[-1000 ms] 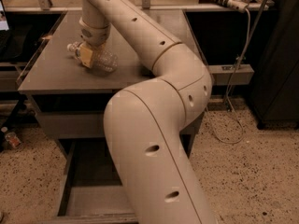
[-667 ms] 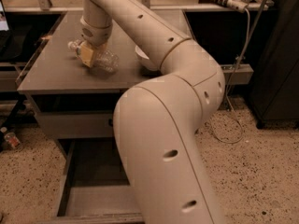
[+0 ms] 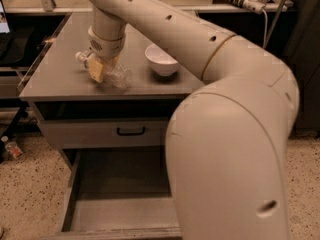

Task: Place water bottle into middle drawer

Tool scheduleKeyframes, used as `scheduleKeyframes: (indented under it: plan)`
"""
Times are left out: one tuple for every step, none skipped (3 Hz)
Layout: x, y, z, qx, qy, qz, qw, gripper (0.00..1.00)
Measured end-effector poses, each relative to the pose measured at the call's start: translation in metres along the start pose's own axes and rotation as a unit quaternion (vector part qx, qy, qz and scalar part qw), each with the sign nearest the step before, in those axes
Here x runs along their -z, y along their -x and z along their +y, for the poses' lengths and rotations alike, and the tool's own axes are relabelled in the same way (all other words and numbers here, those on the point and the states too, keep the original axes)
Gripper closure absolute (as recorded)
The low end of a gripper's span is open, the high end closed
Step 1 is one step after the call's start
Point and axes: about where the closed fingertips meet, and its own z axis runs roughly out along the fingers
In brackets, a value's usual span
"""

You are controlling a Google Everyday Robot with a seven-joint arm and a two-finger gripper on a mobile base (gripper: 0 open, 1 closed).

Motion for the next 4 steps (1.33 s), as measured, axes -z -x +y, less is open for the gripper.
scheduleKeyframes:
  plan:
    - [0.006, -0.018, 0.024, 0.001, -0.001, 0.002, 1.0, 1.0]
    - [0.032, -0.062, 0.067, -0.015, -0.011, 0.001, 0.9998, 1.0]
    - [0.032, -0.062, 0.067, -0.015, -0.011, 0.001, 0.9998, 1.0]
    - [0.044, -0.075, 0.08, -0.014, -0.014, 0.006, 0.9998, 1.0]
